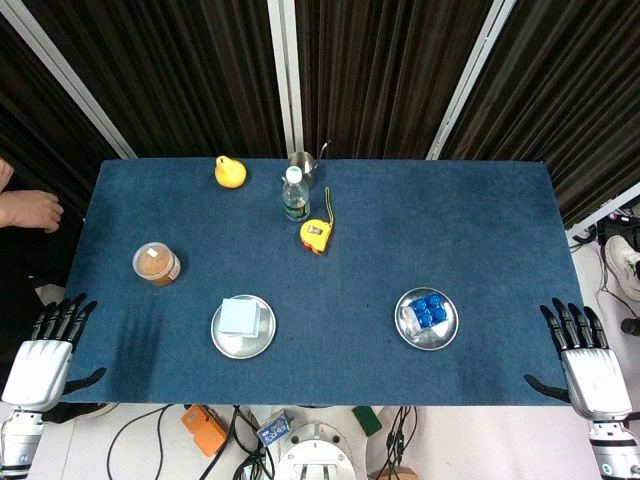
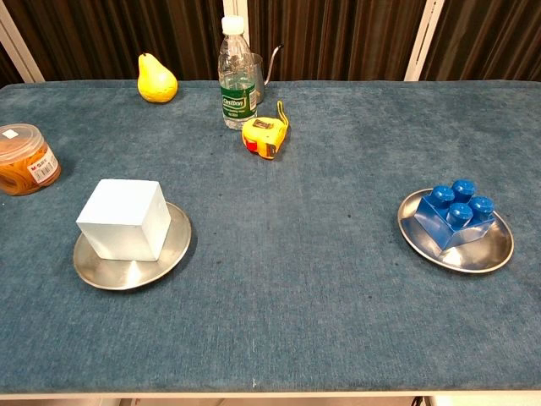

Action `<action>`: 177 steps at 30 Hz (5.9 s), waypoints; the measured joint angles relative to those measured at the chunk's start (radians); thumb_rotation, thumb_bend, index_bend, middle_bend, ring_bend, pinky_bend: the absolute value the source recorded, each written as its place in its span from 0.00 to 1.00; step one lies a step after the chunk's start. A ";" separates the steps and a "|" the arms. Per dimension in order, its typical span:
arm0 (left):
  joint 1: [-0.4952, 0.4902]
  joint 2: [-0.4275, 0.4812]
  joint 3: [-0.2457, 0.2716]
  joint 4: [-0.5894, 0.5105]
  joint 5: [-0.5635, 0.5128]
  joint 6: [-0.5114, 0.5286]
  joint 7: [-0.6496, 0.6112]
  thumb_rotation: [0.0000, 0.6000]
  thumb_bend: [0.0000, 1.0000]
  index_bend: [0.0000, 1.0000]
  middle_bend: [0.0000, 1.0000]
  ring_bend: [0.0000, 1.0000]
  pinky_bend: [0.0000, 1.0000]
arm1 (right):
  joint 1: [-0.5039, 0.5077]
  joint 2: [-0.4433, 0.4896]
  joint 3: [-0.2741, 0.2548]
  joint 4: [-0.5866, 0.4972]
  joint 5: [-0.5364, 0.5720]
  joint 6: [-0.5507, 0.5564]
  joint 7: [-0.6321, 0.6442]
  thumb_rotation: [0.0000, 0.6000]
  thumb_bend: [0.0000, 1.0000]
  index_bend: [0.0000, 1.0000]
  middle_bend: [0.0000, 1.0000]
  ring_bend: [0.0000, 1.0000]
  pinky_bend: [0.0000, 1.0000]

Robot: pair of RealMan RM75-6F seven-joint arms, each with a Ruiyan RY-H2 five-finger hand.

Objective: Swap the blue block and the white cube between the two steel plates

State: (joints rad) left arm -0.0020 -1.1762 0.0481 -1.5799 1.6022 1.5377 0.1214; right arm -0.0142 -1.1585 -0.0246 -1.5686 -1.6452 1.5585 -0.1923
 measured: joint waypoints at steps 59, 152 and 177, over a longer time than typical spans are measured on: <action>-0.002 -0.003 -0.014 0.010 -0.024 -0.005 -0.016 1.00 0.06 0.07 0.00 0.00 0.05 | 0.538 -0.242 0.116 0.039 0.179 -0.529 -0.261 1.00 0.50 0.71 0.55 0.48 0.28; -0.645 -0.654 -0.233 -0.003 -0.215 -0.570 0.179 1.00 0.28 0.43 0.44 0.41 0.36 | 0.095 0.036 -0.046 -0.006 0.043 0.009 0.086 0.78 0.18 0.00 0.00 0.00 0.00; -0.813 -0.764 -0.437 0.087 -0.354 -0.607 0.091 1.00 0.05 0.09 0.04 0.00 0.14 | 0.076 0.074 -0.008 0.001 0.050 -0.012 0.172 0.78 0.18 0.00 0.00 0.00 0.00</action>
State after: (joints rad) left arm -0.8154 -1.9399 -0.3894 -1.4934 1.2483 0.9305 0.2123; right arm 0.0614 -1.0846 -0.0322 -1.5676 -1.5953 1.5462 -0.0199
